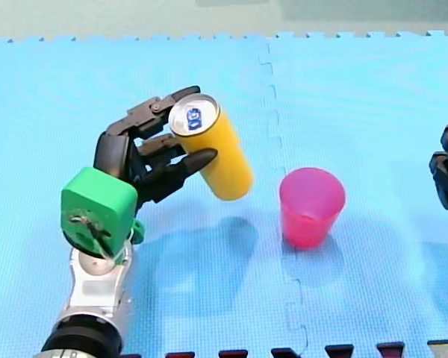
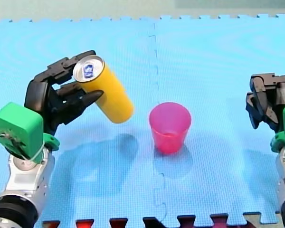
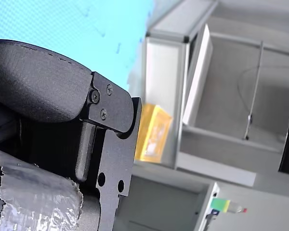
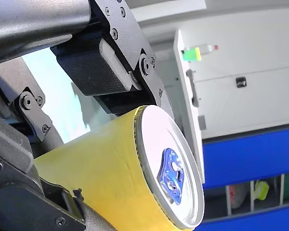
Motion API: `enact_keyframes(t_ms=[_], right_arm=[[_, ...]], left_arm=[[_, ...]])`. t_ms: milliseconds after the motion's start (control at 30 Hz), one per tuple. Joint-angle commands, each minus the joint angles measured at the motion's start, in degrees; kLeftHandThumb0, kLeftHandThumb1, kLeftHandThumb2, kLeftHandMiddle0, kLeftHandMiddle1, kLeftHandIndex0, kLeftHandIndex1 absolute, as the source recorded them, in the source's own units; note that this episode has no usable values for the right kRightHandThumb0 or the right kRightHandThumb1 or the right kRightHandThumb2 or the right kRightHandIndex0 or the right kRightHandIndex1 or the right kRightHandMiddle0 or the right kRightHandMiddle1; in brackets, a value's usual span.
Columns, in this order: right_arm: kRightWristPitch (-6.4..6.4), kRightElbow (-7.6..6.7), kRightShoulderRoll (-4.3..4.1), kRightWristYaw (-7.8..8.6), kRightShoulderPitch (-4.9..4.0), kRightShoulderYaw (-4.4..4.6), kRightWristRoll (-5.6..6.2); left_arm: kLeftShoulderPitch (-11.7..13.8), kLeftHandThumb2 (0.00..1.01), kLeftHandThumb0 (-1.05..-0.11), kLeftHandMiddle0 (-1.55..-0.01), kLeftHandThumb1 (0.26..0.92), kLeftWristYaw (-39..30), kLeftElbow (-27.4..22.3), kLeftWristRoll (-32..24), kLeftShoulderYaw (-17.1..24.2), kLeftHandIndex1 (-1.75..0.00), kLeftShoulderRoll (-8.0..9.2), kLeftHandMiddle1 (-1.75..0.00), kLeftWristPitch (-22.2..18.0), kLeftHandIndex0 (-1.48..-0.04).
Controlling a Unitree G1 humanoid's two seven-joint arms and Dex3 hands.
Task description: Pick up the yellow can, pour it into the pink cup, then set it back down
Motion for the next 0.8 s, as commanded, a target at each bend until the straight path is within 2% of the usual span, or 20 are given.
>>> enact_keyframes(t_ms=[0, 367, 633, 767], right_arm=[[-0.06, 0.06, -0.2, 0.08, -0.1, -0.2, 0.23], [-0.26, 0.18, -0.04, 0.21, -0.1, -0.32, 0.42], [-0.08, 0.4, -0.03, 1.23, -0.12, -0.84, 1.14], [0.13, 0.33, -0.21, 1.53, -0.12, -1.01, 1.26]], left_arm=[[0.37, 0.0, -0.415, -1.3, 0.764, 0.78, -1.39, 0.5, -0.01, 0.0, 0.52, 0.0, 0.25, -1.23], [3.52, 0.0, -0.413, -1.3, 0.767, 4.63, -6.14, 5.13, -1.18, 0.0, 2.91, 0.0, 2.28, -1.23], [6.04, 0.0, -0.407, -1.31, 0.769, 9.58, -8.96, 7.97, -0.8, 0.0, 5.94, 0.0, 5.29, -1.23], [7.22, 0.0, -0.407, -1.32, 0.769, 10.44, -11.49, 6.94, -0.13, 0.0, 5.96, -0.01, 8.1, -1.23]])
